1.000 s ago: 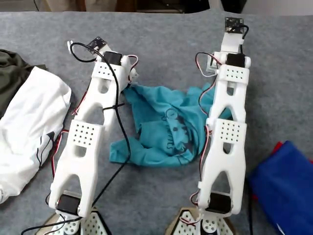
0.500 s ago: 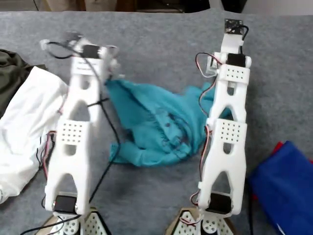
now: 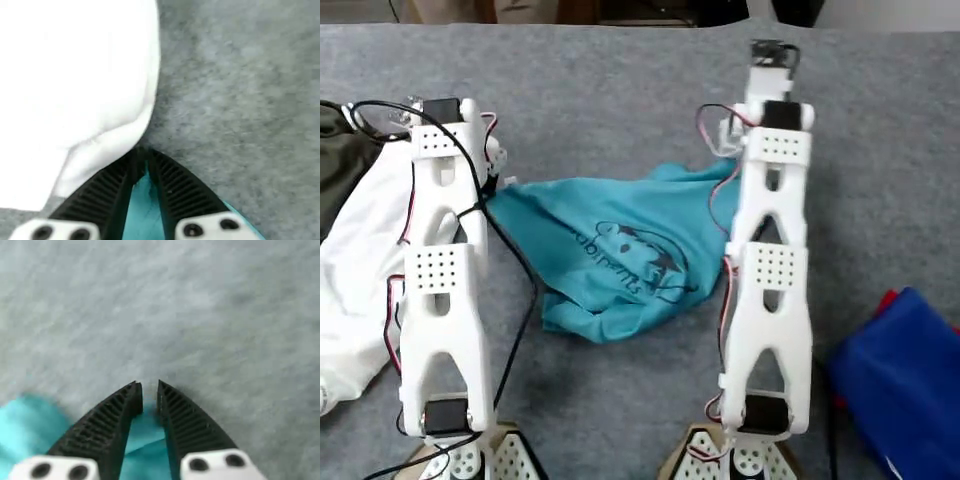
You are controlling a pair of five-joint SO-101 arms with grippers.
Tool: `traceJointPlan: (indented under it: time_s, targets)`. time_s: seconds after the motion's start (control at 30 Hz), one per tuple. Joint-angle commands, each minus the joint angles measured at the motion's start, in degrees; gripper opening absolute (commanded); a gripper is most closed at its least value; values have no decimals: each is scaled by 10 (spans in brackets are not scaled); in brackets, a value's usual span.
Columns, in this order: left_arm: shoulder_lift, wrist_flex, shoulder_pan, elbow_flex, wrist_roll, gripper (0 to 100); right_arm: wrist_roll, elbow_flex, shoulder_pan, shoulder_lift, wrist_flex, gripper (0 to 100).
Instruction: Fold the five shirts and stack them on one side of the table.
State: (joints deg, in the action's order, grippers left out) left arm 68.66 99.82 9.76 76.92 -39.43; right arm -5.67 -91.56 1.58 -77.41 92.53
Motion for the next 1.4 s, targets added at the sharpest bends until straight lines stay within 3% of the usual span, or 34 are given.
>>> traceJointPlan:
  time_s: [0.0, 0.33, 0.57, 0.7, 1.03, 1.23, 1.37]
  targets:
    - [-8, 9, 5, 4, 6, 20, 27, -41, -18, 13, 78, 69]
    - [-6, 7, 4, 4, 7, 20, 32, 81, 0, 205, 99, 66]
    - [-5, 7, 4, 4, 7, 20, 49, 486, -54, 400, 93, 66]
    - [-5, 7, 4, 4, 7, 20, 51, 702, -63, 438, 16, 65]
    - [-9, 7, 4, 4, 7, 20, 113, 1022, -70, 473, -139, 50]
    - [-10, 9, 10, 39, 22, 20, 112, 1226, -118, 593, -222, 48]
    - [-10, 9, 17, 38, 22, 20, 127, 1284, -118, 655, -229, 48]
